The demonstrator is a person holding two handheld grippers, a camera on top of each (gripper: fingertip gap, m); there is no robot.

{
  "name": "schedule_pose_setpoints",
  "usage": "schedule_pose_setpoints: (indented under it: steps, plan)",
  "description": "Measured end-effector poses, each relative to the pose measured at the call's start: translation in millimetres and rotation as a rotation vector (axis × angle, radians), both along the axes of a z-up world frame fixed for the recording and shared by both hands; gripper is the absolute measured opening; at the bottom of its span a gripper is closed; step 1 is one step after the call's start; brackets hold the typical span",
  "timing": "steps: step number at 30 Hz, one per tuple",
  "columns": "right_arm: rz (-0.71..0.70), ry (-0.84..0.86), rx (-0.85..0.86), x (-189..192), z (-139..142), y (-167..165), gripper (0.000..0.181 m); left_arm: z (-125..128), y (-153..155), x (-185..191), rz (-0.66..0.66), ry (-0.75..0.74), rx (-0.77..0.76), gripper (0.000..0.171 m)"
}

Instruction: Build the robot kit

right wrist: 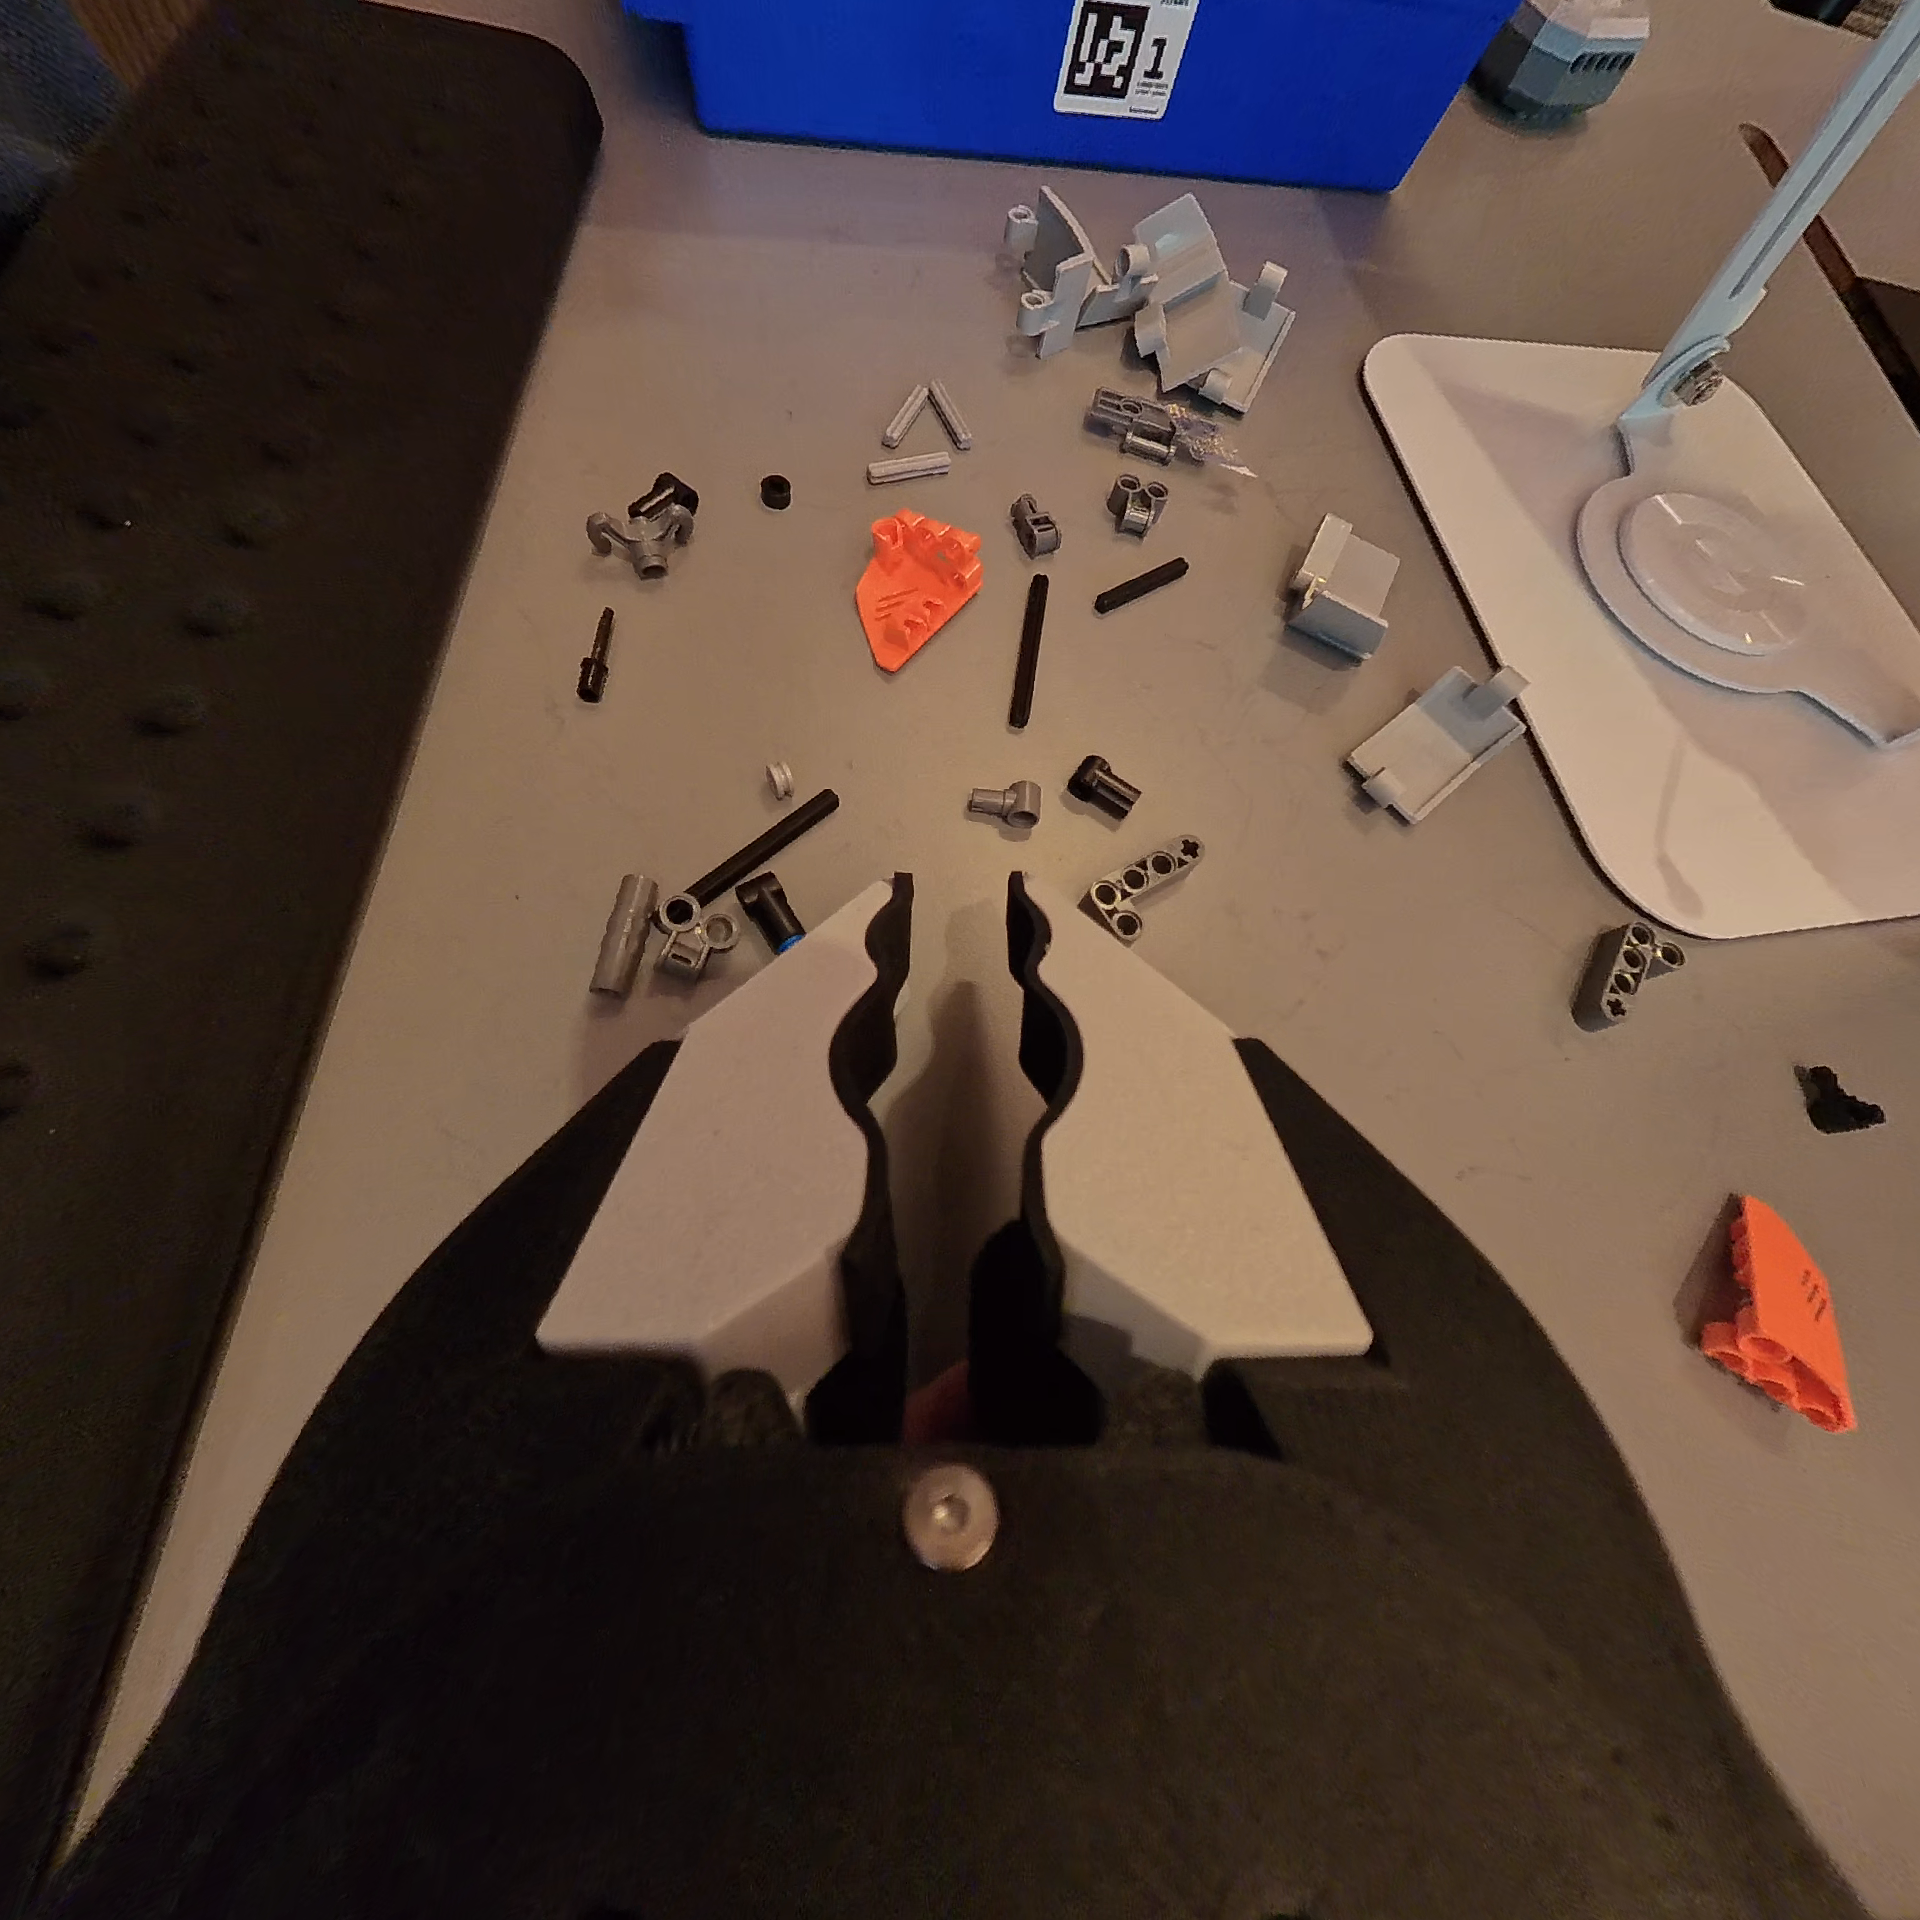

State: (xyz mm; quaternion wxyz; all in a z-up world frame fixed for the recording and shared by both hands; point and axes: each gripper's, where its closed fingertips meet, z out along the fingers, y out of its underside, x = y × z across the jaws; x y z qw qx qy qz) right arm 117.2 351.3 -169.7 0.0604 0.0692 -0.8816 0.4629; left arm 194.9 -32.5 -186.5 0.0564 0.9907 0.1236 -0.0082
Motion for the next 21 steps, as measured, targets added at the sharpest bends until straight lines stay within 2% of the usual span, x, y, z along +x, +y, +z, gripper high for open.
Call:
schedule_pose_setpoints:
  steps: [4, 7, 9, 13, 15, 17, 19, 21]
  plan:
    - [0.002, 0.001, 0.002, 0.5, -0.6, 0.0, 0.016, 2.4, 1.7, 4.0, 0.013, -0.006, 0.027, 0.012]
    - [0.001, 0.000, 0.002, 0.3, -0.5, 0.0, 0.016, 14.1, 3.6, 2.8, 0.028, 0.015, 0.051, 0.012]
    - [0.000, -0.004, 0.003, 0.0, -0.6, -0.1, 0.016, 32.6, 9.0, -5.3, 0.037, 0.054, 0.074, 0.012]
    - [0.000, -0.003, 0.006, 0.0, -1.2, -0.2, 0.016, 93.9, 38.9, -44.4, -0.011, 0.230, 0.111, 0.012]
    - [0.003, -0.001, 0.011, 0.5, -2.0, -0.2, 0.016, 119.6, 63.4, -61.4, -0.071, 0.301, 0.108, 0.012]
    - [0.007, 0.004, 0.017, 1.1, -3.1, -0.2, 0.016, 131.4, 98.6, -71.8, -0.144, 0.330, 0.128, 0.011]
    - [0.011, 0.011, 0.021, 2.0, -3.8, -0.2, 0.016, 128.1, 138.3, -72.2, -0.230, 0.309, 0.152, 0.011]
    - [0.015, 0.016, 0.024, 2.7, -4.5, -0.1, 0.016, 114.6, 175.8, -67.6, -0.321, 0.277, 0.163, 0.012]
